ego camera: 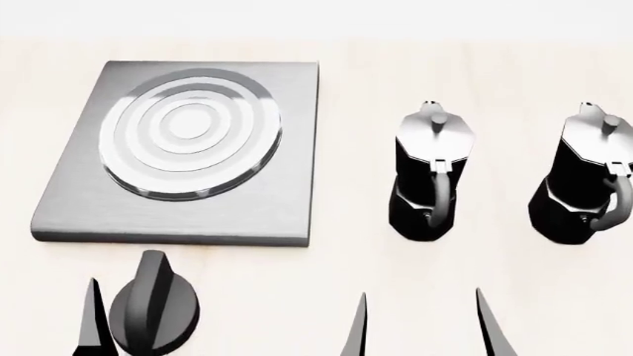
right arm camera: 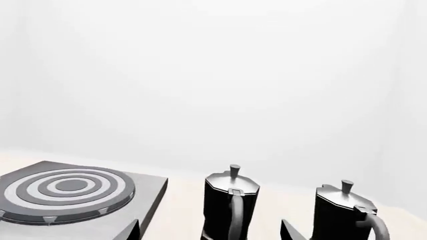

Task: Turn off the stove.

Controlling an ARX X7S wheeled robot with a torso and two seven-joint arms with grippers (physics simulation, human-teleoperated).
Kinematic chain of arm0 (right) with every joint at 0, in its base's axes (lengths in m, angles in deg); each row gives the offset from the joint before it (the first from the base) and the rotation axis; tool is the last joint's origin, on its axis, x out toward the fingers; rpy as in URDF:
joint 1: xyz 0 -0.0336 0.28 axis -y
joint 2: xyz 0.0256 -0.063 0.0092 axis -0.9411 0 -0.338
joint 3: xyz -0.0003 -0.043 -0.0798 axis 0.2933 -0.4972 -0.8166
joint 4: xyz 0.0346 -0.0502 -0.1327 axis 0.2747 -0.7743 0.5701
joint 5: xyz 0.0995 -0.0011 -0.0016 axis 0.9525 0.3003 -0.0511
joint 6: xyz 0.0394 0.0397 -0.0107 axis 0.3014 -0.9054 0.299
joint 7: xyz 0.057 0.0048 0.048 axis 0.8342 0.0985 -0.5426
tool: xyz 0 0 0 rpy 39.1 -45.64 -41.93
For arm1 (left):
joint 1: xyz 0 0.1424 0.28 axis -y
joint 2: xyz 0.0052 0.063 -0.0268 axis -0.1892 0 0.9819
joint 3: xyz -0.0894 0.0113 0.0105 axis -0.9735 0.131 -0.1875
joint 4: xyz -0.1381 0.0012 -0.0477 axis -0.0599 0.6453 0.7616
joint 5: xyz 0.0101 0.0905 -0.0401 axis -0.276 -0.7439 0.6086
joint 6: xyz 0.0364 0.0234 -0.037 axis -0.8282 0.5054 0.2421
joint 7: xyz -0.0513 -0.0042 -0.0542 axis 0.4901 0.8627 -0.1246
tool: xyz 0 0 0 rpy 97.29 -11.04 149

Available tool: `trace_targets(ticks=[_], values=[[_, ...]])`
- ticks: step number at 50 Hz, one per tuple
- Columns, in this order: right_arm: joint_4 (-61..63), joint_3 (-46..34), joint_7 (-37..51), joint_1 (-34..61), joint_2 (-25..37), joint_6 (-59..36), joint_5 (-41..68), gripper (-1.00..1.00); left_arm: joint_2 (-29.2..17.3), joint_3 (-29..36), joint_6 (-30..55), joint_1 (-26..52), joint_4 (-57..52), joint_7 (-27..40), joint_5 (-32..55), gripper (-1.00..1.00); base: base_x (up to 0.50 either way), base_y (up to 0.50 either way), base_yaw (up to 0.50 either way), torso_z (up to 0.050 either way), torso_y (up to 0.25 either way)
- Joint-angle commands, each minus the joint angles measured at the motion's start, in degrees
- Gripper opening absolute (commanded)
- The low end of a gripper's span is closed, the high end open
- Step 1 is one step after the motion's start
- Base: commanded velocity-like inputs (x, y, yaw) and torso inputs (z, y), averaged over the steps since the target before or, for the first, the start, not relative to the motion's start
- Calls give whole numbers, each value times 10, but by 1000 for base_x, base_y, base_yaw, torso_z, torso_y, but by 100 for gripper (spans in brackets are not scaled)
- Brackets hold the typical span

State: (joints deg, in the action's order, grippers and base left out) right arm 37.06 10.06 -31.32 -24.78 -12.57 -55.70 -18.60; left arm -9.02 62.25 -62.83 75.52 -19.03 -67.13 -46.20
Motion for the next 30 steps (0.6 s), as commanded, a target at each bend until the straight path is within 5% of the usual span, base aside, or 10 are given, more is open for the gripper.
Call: trace_targets(ticks=[1, 30], values=[[3, 10, -10, -1, -9, -3, -10, 100, 8, -11, -5, -2, -3, -12, -8, 100, 0, 0, 0, 0, -78], [-2, 5, -3, 0, -4, 2, -5, 100, 3, -6, -2, 1, -2, -6, -2, 100, 0, 0, 0, 0, -77]])
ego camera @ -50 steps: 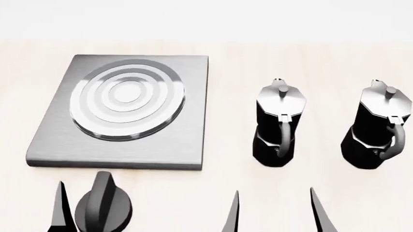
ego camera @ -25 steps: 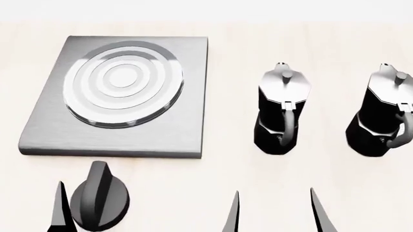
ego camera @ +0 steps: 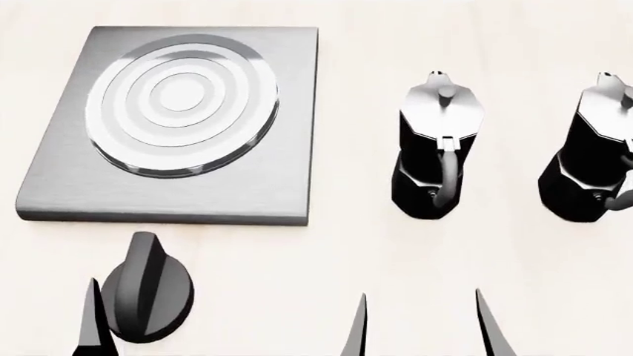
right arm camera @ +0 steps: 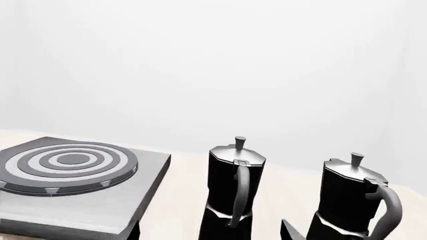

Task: Turn off the stove.

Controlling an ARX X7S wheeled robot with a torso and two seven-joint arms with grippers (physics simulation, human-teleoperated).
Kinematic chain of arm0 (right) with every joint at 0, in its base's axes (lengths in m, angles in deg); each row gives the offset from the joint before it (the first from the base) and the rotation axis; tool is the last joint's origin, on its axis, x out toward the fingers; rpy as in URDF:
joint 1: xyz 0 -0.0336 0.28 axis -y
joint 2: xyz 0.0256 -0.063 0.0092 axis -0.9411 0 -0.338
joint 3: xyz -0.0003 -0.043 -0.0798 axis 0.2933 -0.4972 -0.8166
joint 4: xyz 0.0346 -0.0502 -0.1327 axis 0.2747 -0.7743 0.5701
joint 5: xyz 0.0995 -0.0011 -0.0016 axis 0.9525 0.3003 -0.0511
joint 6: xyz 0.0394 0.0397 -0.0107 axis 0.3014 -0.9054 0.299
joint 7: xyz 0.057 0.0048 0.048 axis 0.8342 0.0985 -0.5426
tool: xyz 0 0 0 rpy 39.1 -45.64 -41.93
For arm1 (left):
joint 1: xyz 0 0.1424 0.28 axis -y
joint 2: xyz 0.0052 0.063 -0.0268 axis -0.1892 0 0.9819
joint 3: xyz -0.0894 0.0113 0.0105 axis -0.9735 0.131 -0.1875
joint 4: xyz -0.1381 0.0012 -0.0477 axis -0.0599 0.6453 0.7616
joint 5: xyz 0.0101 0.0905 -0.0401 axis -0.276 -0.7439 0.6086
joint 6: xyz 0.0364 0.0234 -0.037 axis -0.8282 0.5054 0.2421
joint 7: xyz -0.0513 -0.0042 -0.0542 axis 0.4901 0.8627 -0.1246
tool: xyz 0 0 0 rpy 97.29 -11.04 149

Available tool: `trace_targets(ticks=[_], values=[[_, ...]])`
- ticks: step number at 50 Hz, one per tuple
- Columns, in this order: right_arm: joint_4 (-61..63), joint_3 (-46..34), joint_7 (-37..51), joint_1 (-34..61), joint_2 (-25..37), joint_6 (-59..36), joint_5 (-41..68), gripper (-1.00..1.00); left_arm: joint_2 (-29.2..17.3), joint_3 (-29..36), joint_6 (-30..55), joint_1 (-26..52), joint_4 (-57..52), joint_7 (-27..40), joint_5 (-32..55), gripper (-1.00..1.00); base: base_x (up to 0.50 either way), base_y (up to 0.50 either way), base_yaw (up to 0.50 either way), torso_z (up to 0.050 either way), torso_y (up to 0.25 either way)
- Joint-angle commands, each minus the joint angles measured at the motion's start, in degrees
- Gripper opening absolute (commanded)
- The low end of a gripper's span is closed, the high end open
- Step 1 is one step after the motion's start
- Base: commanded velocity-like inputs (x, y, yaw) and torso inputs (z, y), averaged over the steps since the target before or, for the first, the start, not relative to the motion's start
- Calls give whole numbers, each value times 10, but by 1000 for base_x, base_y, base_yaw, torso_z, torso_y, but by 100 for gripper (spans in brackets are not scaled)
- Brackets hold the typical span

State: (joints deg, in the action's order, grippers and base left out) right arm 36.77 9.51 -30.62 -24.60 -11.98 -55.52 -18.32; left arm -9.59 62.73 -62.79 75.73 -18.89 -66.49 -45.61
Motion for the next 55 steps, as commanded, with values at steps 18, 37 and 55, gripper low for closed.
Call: trace_targets(ticks=[18, 37, 55], values=[[-6, 7, -9, 3, -8, 0, -1, 100, 3, -18, 12, 2, -36, -3, 11, 100, 0, 0, 0, 0, -7], [-10, 3, -6, 5, -4, 1, 2, 100, -6, 3, 79, 34, -120, -5, 44, 100, 0, 0, 0, 0, 0], [-10, -1, -4, 9, -2, -2, 3, 100, 14, 29, 92, 83, -50, -21, 60, 100, 0, 0, 0, 0, 0]])
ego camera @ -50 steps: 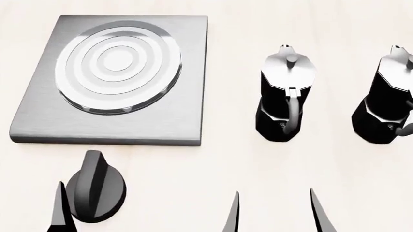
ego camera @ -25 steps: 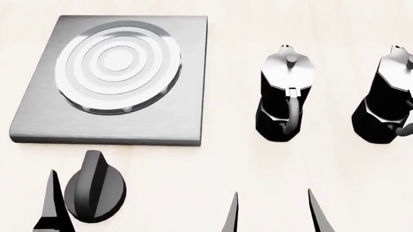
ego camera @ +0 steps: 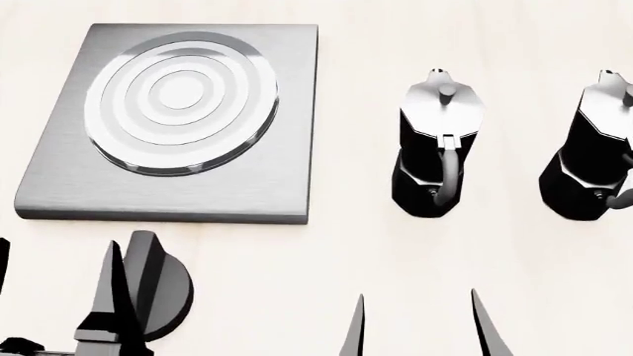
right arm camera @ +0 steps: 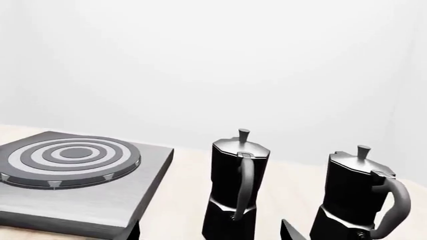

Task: Turn off the stove.

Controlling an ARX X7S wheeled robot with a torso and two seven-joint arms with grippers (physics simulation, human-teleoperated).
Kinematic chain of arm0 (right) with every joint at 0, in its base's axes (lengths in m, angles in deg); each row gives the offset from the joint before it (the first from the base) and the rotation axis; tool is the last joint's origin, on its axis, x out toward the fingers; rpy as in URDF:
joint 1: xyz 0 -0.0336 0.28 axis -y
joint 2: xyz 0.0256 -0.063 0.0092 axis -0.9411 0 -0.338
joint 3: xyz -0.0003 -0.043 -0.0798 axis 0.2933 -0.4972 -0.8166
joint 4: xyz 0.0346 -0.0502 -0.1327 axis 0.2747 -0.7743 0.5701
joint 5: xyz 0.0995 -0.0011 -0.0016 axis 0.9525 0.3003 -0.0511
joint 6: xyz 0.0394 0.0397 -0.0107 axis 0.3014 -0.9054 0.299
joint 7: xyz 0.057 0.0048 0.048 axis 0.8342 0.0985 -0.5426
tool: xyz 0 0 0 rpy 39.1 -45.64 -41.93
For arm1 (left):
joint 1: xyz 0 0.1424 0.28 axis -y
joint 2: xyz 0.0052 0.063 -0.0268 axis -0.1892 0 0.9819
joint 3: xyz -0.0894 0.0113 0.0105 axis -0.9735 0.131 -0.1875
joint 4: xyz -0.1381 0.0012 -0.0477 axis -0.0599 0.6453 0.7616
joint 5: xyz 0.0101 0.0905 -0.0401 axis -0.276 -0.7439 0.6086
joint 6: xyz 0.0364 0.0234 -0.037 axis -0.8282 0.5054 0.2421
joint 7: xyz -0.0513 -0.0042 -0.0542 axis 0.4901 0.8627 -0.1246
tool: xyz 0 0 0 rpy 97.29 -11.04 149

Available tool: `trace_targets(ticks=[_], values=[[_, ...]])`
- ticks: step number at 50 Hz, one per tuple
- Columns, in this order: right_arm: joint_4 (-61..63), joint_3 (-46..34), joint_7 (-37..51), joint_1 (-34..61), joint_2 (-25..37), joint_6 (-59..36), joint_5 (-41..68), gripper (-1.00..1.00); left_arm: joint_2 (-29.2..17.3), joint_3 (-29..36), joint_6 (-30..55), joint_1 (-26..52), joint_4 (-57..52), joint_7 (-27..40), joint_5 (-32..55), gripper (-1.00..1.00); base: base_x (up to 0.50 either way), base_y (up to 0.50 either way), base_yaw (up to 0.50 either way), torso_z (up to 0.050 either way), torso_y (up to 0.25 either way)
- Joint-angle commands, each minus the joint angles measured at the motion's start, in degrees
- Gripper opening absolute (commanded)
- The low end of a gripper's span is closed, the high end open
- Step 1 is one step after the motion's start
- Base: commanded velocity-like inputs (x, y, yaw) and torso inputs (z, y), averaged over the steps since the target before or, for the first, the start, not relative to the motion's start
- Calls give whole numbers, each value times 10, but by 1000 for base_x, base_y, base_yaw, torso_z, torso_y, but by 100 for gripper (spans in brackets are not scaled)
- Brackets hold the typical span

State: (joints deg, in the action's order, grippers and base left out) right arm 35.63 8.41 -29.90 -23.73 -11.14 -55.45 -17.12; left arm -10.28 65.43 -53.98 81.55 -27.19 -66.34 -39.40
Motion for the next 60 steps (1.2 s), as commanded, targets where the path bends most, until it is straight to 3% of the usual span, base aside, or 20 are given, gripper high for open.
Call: trace_targets(ticks=[1, 33, 60], values=[[1, 10, -11, 1, -10, -3, -9, 100, 21, 3, 5, 27, 38, -24, -2, 100, 0, 0, 0, 0, 0], [2, 6, -1, -4, -4, 3, -9, 100, 44, 17, -48, 77, 246, -42, -18, 100, 0, 0, 0, 0, 0], [0, -1, 1, -3, 0, 3, -8, 100, 60, 20, -45, 115, 330, -32, -16, 100, 0, 0, 0, 0, 0]])
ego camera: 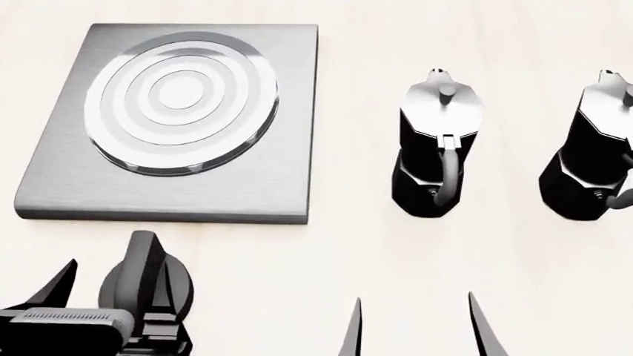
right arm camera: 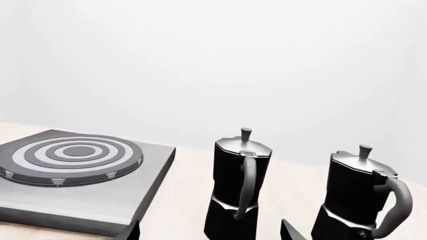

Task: Turn off the stove.

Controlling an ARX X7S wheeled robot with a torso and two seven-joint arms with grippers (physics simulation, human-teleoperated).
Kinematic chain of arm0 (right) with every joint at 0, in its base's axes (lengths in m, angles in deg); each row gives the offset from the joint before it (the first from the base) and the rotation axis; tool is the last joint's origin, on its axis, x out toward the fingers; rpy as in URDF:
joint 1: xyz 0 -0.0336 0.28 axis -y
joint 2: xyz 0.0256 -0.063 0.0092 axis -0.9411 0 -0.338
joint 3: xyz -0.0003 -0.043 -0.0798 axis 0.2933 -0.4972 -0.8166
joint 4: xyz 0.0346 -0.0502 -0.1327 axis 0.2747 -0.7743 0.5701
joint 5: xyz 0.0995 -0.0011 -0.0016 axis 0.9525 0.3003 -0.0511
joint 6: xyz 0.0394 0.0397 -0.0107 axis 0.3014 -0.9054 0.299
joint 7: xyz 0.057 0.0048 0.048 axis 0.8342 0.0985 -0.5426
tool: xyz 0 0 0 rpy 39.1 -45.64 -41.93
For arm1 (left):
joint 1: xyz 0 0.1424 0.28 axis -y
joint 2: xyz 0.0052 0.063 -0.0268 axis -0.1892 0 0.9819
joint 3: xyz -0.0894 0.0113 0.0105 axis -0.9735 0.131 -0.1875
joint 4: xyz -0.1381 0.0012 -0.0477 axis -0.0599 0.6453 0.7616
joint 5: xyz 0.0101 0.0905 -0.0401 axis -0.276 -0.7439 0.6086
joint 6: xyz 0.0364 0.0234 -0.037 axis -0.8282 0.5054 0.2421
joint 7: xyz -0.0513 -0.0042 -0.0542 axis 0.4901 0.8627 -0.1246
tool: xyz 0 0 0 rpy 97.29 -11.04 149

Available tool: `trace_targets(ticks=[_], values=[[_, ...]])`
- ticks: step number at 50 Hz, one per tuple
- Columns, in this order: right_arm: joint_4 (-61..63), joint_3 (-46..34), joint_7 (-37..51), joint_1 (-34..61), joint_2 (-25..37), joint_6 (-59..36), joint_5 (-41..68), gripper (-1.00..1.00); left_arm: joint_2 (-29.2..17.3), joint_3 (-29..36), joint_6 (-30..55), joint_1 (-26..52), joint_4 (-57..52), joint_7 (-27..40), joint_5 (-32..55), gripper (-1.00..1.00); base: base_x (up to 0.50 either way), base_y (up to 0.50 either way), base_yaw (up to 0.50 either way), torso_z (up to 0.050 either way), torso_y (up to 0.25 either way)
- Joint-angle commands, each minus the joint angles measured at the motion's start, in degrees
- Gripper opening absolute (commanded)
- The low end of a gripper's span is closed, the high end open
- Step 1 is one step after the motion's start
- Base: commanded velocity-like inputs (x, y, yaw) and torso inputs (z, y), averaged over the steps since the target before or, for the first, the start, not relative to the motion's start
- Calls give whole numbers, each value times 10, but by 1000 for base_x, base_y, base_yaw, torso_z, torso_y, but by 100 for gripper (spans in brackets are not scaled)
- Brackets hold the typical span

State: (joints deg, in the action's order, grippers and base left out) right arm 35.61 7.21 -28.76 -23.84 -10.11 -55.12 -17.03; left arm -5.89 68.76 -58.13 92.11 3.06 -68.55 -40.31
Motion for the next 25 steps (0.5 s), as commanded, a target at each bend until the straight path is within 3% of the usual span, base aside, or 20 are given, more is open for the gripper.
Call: trace_targets(ticks=[1, 25], values=[[1, 11, -11, -2, -10, 0, -8, 100, 16, -13, -3, 9, 28, -9, -7, 100, 0, 0, 0, 0, 0], [4, 10, -7, -1, -5, -3, -4, 100, -2, -15, 16, -23, -18, 2, 12, 100, 0, 0, 0, 0, 0]])
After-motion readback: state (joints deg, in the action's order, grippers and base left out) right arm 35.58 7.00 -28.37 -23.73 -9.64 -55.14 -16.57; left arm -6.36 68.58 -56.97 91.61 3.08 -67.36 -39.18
